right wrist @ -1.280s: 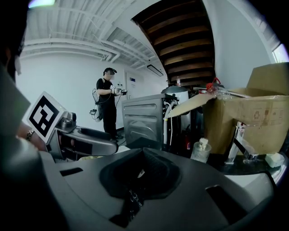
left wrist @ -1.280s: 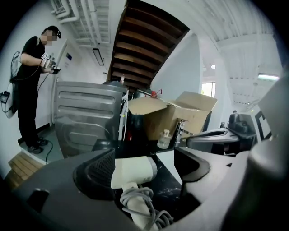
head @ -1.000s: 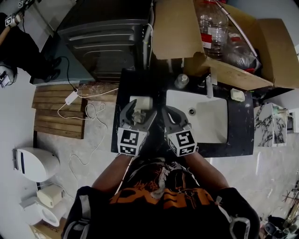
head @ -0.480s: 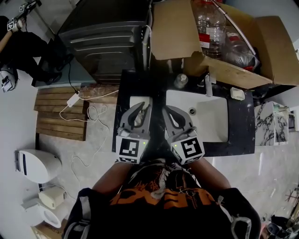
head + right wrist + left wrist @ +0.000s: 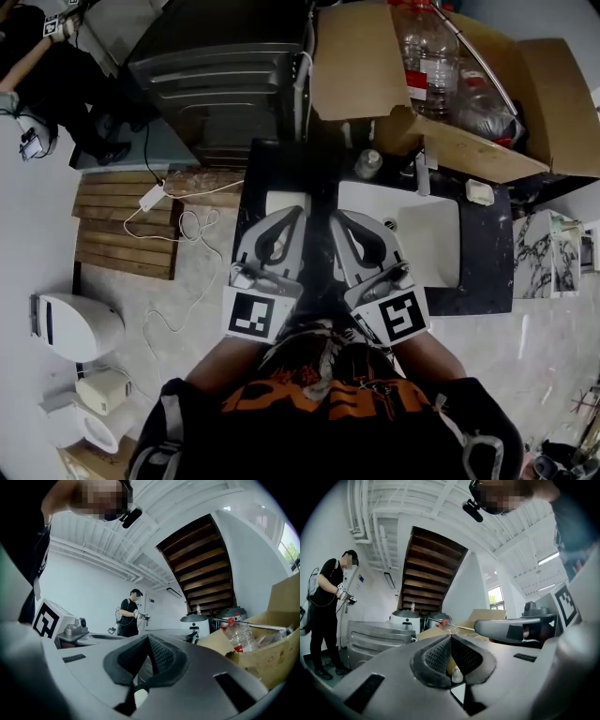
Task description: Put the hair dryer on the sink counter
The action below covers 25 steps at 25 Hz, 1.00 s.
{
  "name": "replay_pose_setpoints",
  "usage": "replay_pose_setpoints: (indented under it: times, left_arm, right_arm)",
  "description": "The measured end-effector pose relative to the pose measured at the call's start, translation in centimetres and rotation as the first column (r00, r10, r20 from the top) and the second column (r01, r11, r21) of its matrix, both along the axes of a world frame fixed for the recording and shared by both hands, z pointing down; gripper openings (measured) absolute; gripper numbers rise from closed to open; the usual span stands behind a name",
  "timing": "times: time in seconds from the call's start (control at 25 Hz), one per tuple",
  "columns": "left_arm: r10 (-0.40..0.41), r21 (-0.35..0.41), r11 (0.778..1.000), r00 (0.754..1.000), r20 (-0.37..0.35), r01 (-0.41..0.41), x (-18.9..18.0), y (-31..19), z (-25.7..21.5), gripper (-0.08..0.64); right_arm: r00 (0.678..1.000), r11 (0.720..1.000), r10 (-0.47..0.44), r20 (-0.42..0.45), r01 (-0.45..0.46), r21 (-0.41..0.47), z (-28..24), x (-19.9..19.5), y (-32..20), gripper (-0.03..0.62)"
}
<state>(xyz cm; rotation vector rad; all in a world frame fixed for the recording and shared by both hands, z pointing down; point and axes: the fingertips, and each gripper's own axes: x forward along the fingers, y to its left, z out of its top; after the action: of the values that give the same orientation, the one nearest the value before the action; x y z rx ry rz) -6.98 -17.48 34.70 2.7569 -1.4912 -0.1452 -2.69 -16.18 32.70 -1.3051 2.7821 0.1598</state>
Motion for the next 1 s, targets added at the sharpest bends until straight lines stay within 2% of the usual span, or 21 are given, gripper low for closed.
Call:
replay_pose_setpoints:
  times: [0.56, 1.0]
  left_arm:
    - [0.028, -0.001, 1.0, 1.0, -0.014, -0.028, 0.6, 2.0, -2.7, 0.023]
    - [0.047, -0.005, 0.999, 0.999, -0.003, -0.047, 1.1, 1.9, -2.5, 0.023]
  right_arm:
    - [0.999, 0.999, -0.046, 0.027, 0.047, -0.012, -0.9, -0.8, 1.0, 0.014]
    - [0.998, 0.998, -0.055, 0.031, 0.055, -0.009, -1.0, -0.9, 1.0, 0.014]
